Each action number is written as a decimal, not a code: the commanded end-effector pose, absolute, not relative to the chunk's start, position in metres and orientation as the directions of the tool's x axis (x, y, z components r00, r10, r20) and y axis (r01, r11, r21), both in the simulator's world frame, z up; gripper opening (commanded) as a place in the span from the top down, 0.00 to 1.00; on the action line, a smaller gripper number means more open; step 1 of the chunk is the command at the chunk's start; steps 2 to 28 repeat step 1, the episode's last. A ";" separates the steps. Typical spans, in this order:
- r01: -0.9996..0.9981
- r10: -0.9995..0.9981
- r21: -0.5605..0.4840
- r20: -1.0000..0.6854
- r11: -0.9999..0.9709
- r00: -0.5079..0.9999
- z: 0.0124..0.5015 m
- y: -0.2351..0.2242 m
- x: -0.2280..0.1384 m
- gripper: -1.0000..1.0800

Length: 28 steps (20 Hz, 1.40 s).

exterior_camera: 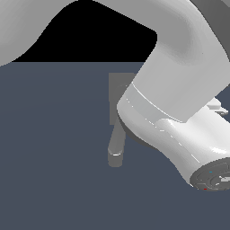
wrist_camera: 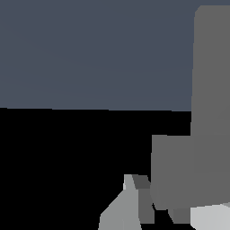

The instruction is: Turn on the faucet by rotating a designated handle.

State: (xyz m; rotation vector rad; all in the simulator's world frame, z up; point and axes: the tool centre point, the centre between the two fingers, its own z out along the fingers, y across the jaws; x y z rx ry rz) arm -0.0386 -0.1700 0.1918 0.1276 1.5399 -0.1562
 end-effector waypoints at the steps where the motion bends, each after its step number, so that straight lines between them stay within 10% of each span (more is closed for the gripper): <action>1: 0.161 -0.016 -0.016 -1.000 0.987 -0.002 0.173 -0.162 -0.035 1.00; 28: 0.161 -0.016 -0.016 -1.000 0.987 -0.002 0.173 -0.162 -0.035 1.00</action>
